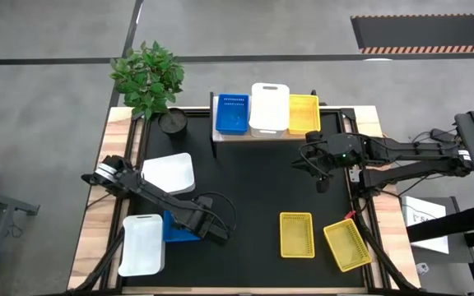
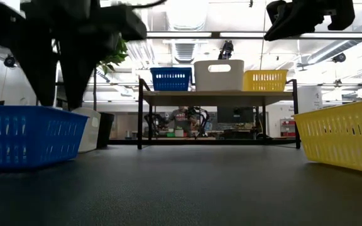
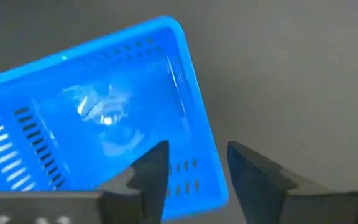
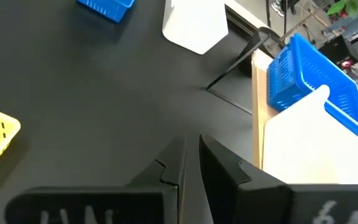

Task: Stack baskets on shelf by color
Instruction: Stack the blue bin on the other blue bins on the shelf

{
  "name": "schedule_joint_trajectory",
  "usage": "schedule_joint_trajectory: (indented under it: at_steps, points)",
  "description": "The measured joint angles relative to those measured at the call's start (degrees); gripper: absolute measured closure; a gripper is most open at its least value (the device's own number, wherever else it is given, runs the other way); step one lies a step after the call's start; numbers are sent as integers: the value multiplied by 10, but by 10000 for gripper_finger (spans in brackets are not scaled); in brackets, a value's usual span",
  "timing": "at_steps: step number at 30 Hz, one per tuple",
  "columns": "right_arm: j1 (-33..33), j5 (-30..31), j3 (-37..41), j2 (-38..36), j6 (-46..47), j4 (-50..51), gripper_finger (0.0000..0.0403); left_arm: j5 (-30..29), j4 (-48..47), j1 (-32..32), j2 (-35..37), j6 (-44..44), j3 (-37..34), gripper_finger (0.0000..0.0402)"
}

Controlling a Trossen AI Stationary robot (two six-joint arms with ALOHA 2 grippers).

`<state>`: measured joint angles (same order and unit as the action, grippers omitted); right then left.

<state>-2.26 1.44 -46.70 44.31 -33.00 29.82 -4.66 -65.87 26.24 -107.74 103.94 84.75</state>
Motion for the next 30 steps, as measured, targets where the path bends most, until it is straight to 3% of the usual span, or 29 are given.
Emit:
schedule_joint_trajectory:
  at_steps: [5,18,22,30]
  points:
    - [0,-1,0,0,6,-1,365,-19,41,0,-1,7,-30,221]
    - [0,1,9,1,19,-4,365,-34,88,-1,-1,0,-97,224]
    - [0,1,10,0,24,-3,365,-34,89,-3,-1,-11,-97,257]
    - [0,1,11,0,27,-3,365,-30,89,-2,0,-41,-78,383]
